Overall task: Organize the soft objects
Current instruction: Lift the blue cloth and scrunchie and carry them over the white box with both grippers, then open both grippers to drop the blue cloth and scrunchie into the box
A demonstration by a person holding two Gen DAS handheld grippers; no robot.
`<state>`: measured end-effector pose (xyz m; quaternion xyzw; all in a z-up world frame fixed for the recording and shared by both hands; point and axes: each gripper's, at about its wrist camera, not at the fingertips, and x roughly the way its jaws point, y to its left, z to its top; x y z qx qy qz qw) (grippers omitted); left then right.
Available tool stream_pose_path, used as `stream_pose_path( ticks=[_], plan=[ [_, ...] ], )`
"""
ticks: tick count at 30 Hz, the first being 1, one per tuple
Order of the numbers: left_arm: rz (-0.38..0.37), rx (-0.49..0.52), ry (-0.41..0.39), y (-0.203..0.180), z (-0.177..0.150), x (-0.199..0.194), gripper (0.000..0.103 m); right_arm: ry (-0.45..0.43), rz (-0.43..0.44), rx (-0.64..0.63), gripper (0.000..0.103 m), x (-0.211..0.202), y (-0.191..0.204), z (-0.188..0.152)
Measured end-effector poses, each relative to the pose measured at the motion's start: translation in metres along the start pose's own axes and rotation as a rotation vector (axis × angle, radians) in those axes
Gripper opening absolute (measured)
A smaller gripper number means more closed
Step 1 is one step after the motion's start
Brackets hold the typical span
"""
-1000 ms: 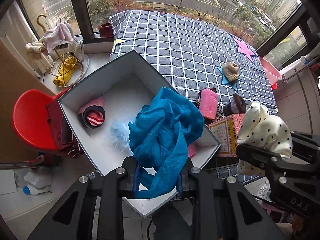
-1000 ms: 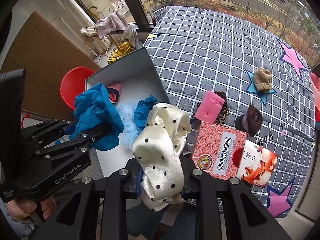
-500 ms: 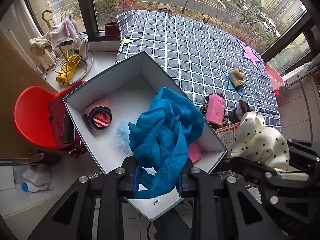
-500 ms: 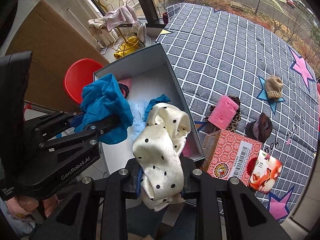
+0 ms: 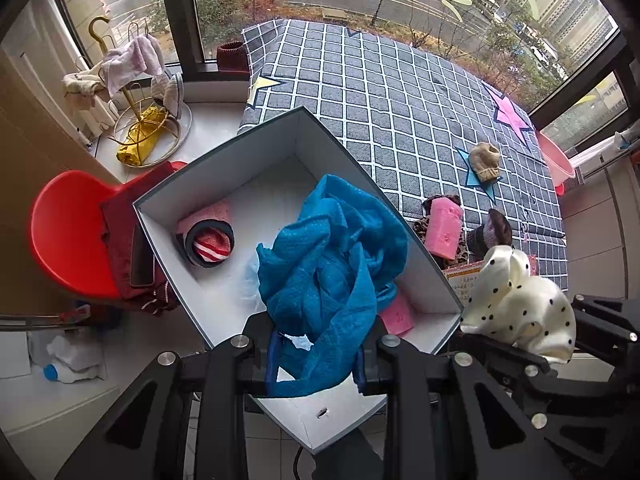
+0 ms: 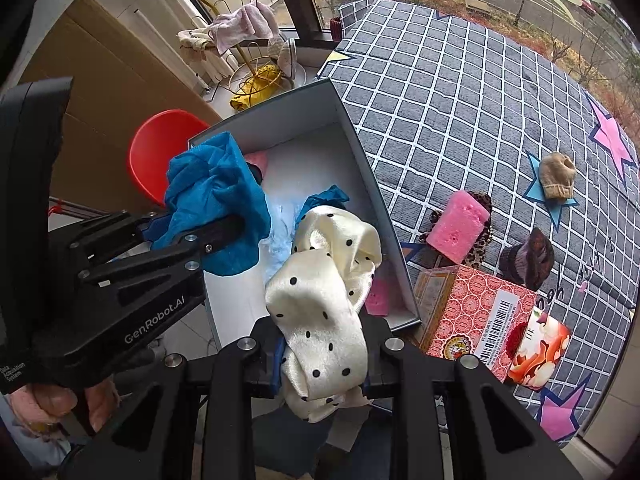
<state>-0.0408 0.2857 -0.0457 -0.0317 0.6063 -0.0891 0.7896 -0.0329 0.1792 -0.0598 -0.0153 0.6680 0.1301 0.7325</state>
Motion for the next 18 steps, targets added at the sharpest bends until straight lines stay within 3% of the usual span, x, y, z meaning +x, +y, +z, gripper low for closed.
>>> stream_pose_path(
  ticks=[18],
  plan=[
    [0.022,-0.042,0.025,0.012,0.010,0.019,0.030,0.054,0.017,0.025,0.027,0.022,-0.003,0.008]
  ],
)
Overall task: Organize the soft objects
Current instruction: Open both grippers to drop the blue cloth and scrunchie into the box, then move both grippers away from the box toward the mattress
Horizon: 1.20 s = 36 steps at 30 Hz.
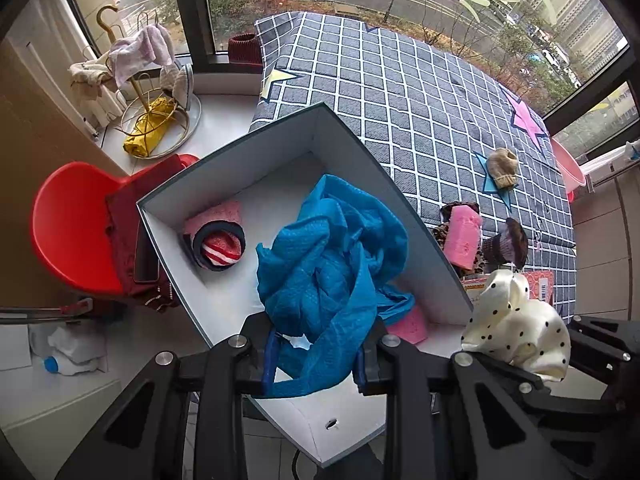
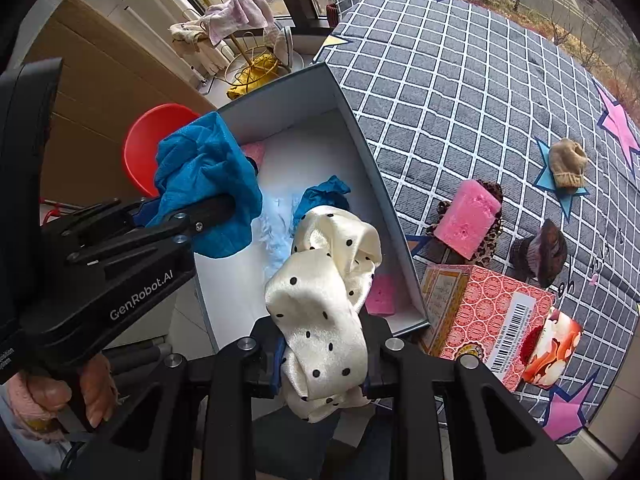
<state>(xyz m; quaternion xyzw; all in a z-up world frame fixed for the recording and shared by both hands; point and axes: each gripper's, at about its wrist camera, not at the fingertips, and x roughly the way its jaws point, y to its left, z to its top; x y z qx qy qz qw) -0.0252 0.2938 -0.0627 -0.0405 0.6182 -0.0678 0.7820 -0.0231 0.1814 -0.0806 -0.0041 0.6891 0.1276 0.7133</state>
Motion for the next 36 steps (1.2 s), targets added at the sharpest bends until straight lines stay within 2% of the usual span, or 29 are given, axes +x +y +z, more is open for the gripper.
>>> stream_pose_path(
  ticks=[4,8,11,13,15,16,17,21,23,30,36],
  plan=[
    [0.011,-0.002,0.008,0.002,0.003,0.005,0.031,0.015,0.005,-0.003,0.027,0.008,0.001,0.004],
    [0.009,-0.007,-0.001,0.003,0.003,0.007,0.036,0.022,0.012,-0.010,0.027,0.014,0.002,0.005],
    [0.005,-0.014,0.001,0.005,0.003,0.009,0.055,0.025,0.020,-0.018,0.027,0.015,0.005,0.006],
    [-0.014,-0.027,0.039,0.008,0.003,0.015,0.070,0.029,0.028,-0.022,0.029,0.016,0.006,0.005],
    [0.000,-0.032,0.071,0.009,0.004,0.022,0.078,0.029,0.029,-0.023,0.042,0.016,0.007,0.005],
    [0.022,-0.033,0.077,0.009,0.004,0.024,0.079,0.026,0.031,-0.023,0.057,0.016,0.007,0.005],
    [0.052,-0.033,0.083,0.010,0.003,0.026,0.079,0.023,0.032,-0.022,0.066,0.015,0.007,0.004],
    [0.139,-0.032,0.108,0.008,0.002,0.032,0.080,0.003,0.030,-0.028,0.071,0.008,0.007,0.003],
    [0.162,-0.029,0.115,0.008,0.002,0.034,0.080,-0.009,0.033,-0.024,0.098,0.005,0.007,0.003],
    [0.093,-0.053,0.116,0.009,0.001,0.030,0.080,-0.033,0.031,-0.017,0.101,-0.003,0.006,-0.001],
    [0.078,-0.068,0.112,0.007,0.003,0.026,0.080,-0.046,0.028,-0.007,0.101,-0.008,0.004,-0.002]
  ],
)
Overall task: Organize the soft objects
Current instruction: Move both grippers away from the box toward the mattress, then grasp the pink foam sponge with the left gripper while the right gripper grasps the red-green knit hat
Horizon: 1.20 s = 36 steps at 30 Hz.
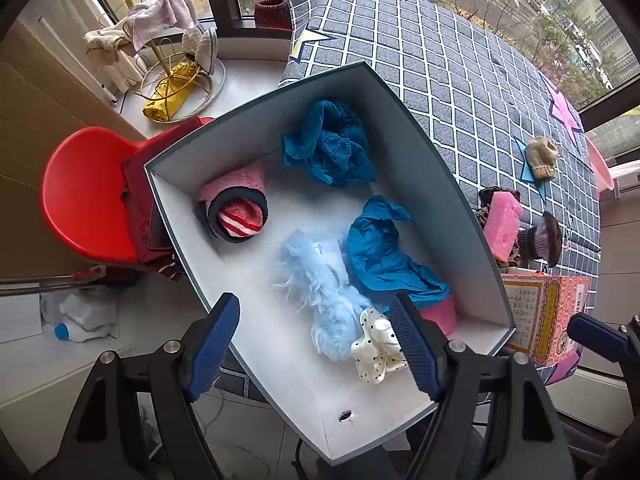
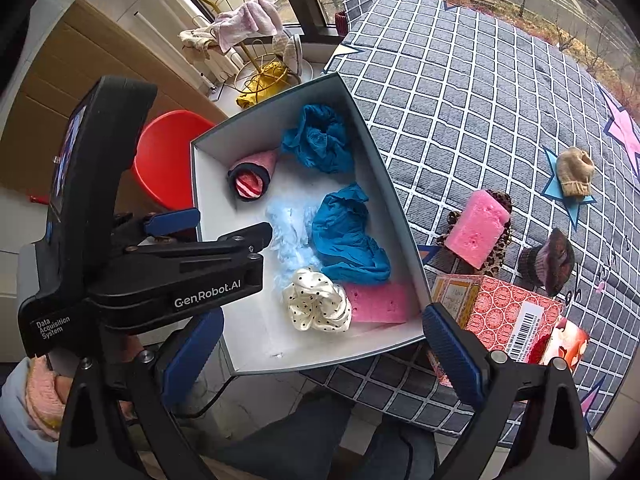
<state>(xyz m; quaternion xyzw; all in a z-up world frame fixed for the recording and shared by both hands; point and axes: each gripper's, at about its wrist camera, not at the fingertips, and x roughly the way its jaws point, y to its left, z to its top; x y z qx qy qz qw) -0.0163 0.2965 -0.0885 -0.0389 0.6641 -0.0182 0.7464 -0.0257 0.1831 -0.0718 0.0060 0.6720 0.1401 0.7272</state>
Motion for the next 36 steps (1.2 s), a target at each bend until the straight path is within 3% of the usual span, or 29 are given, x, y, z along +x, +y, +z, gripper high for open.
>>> stream_pose_path(
  ticks=[13,20,26,32,36],
  plan=[
    [-0.024,-0.010,-0.040,-0.006,0.008,-0.016,0.080,-0.044,-0.003,0.028,0.101,-0.020,-0.012,0.003],
    [-0.058,0.023,-0.053,-0.028,0.018,-0.029,0.080,-0.146,0.011,0.099,0.101,-0.055,-0.040,0.007],
    [-0.093,0.077,-0.019,-0.064,0.034,-0.028,0.080,-0.186,-0.031,0.223,0.101,-0.071,-0.102,0.004],
    [-0.106,0.165,0.050,-0.116,0.057,-0.013,0.080,-0.139,-0.076,0.405,0.101,-0.062,-0.184,-0.017],
    [-0.078,0.228,0.127,-0.156,0.074,0.014,0.080,-0.099,-0.069,0.515,0.101,-0.051,-0.234,-0.034]
  ],
)
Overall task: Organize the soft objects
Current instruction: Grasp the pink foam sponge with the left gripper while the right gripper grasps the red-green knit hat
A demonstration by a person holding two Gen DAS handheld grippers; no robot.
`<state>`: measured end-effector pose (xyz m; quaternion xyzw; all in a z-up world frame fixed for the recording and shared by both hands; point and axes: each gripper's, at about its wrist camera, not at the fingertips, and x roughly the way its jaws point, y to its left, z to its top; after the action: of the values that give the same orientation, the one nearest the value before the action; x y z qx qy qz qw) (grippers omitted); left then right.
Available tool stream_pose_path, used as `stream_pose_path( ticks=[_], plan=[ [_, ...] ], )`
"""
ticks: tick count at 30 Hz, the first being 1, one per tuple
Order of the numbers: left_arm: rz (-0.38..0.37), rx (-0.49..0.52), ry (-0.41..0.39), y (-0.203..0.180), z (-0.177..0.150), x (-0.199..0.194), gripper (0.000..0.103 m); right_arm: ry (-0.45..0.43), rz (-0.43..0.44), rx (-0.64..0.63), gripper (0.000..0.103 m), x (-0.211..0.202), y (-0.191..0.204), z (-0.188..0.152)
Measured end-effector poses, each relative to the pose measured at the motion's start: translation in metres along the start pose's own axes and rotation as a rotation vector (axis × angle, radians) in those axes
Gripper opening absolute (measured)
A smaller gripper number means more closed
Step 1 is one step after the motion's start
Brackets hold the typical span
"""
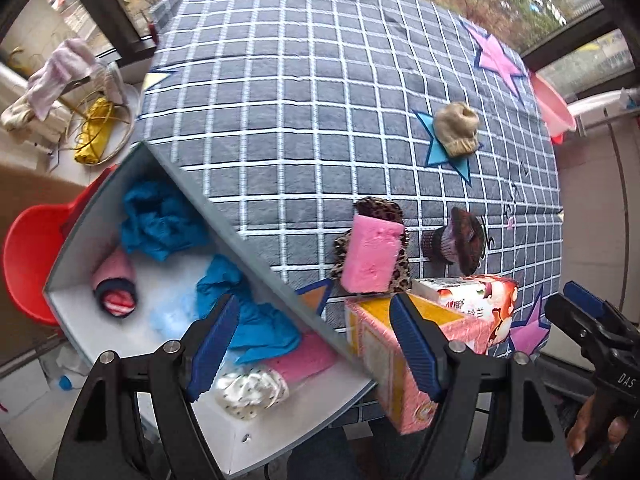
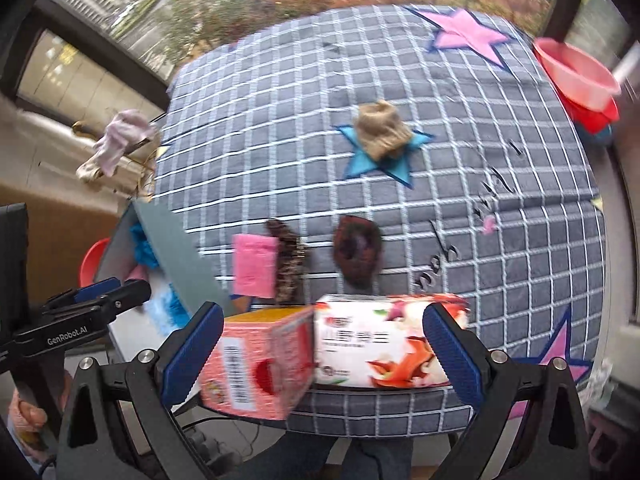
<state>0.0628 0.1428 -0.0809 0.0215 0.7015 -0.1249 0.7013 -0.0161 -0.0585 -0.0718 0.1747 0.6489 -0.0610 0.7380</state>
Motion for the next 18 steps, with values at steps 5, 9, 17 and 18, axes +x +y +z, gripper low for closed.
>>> stream_pose_path(
  ticks=[5,9,17,18],
  plan=[
    [0.051,0.076,0.107,-0.031,0.024,0.040,0.080,0.044,0.000,0.047,0.101,0.014,-0.038,0.006],
    [0.081,0.120,0.194,-0.050,0.036,0.072,0.080,0.077,0.014,0.059,0.101,0.026,-0.054,0.011],
    [0.144,0.127,0.326,-0.071,0.044,0.120,0.080,0.128,0.078,0.025,0.101,0.053,-0.054,0.028],
    [0.157,0.126,0.335,-0.071,0.044,0.124,0.080,0.135,0.084,0.008,0.101,0.058,-0.050,0.029]
  ],
)
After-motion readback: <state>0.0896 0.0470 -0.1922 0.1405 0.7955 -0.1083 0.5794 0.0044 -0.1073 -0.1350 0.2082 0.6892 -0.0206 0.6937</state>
